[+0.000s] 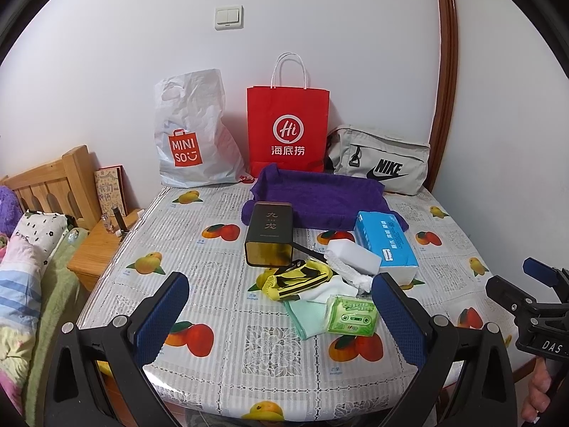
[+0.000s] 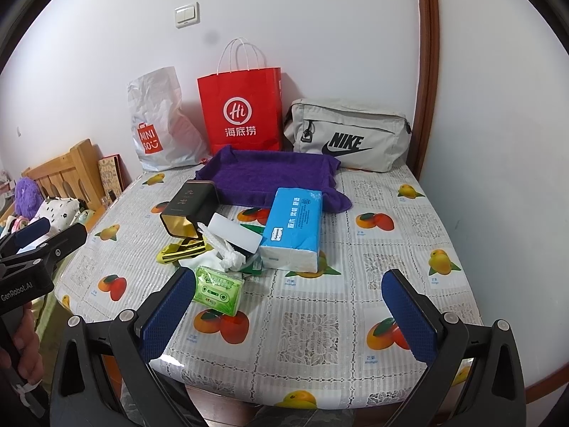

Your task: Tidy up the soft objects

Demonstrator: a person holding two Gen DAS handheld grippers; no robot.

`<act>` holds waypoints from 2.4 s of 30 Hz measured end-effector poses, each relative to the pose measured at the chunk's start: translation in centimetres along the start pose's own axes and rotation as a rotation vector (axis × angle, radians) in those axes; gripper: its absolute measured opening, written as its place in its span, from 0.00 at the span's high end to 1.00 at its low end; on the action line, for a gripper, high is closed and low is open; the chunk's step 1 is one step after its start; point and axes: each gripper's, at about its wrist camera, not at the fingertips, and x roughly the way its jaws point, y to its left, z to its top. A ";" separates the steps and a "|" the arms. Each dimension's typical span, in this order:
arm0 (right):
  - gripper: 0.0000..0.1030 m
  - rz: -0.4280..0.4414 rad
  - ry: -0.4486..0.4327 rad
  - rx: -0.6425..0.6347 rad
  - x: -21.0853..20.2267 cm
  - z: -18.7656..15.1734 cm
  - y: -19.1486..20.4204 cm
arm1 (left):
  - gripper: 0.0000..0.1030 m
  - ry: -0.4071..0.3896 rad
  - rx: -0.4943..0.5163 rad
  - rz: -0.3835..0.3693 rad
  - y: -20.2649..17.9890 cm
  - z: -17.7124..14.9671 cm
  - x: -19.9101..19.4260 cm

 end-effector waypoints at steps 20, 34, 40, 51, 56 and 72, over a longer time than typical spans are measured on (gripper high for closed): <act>0.00 0.045 0.044 0.000 2.0 -0.1 -0.7 | 0.00 0.028 0.046 0.029 -1.0 0.0 2.0; 0.00 0.173 0.090 -0.016 7.9 -2.0 -0.3 | 0.00 0.210 -0.005 -0.008 0.3 -2.1 9.5; 0.00 0.235 0.153 -0.056 11.7 -3.3 2.3 | 0.00 0.242 -0.034 0.030 2.3 -3.2 12.2; 0.00 0.287 0.211 -0.099 17.0 -5.3 6.1 | 0.00 0.293 -0.080 0.034 5.1 -4.6 15.4; 0.00 0.304 0.256 -0.002 19.2 -5.1 6.7 | 0.00 0.309 -0.087 0.016 5.5 -5.0 16.5; 0.32 0.306 0.235 -0.057 18.1 -4.6 7.1 | 0.00 0.305 -0.112 -0.103 4.9 -4.1 18.6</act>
